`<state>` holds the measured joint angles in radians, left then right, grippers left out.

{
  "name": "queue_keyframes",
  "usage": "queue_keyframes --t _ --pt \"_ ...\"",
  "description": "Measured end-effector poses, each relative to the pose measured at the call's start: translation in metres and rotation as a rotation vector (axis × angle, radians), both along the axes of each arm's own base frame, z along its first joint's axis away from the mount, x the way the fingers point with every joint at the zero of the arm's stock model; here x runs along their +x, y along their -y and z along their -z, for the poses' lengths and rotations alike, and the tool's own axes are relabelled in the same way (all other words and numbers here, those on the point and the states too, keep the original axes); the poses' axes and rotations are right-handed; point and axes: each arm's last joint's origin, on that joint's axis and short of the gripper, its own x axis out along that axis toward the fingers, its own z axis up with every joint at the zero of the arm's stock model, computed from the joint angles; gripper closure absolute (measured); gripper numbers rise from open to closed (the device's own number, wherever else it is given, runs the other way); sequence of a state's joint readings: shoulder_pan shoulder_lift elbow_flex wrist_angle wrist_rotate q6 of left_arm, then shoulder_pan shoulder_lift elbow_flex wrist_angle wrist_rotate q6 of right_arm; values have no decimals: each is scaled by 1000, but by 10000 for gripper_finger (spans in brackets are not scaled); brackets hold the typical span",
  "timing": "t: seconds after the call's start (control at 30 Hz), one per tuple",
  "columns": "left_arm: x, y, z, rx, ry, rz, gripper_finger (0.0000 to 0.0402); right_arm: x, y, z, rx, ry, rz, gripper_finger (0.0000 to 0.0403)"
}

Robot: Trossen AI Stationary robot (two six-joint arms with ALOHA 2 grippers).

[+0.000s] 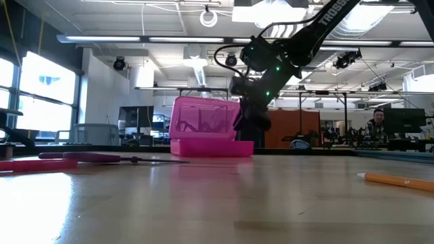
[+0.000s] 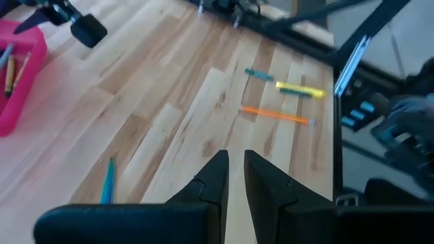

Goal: Pick & place school supplies into a supply box
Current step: Put the violet scissors into the pink supply box

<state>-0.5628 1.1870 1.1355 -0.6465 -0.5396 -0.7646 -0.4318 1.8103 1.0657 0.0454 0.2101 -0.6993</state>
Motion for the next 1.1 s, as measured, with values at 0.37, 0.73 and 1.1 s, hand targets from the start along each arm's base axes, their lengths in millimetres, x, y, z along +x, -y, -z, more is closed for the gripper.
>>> queue_keyframes --t 0.37,0.73,1.1 --pt "6 6 24 47 -187 55 321 25 -79 -6 -26 15 -126 289" --pt "11 -6 60 -20 -431 -308 321 26 -168 -39 353 270 -178 289" --pt "13 -65 72 61 -807 -315 321 17 -228 -55 726 319 -358 289"
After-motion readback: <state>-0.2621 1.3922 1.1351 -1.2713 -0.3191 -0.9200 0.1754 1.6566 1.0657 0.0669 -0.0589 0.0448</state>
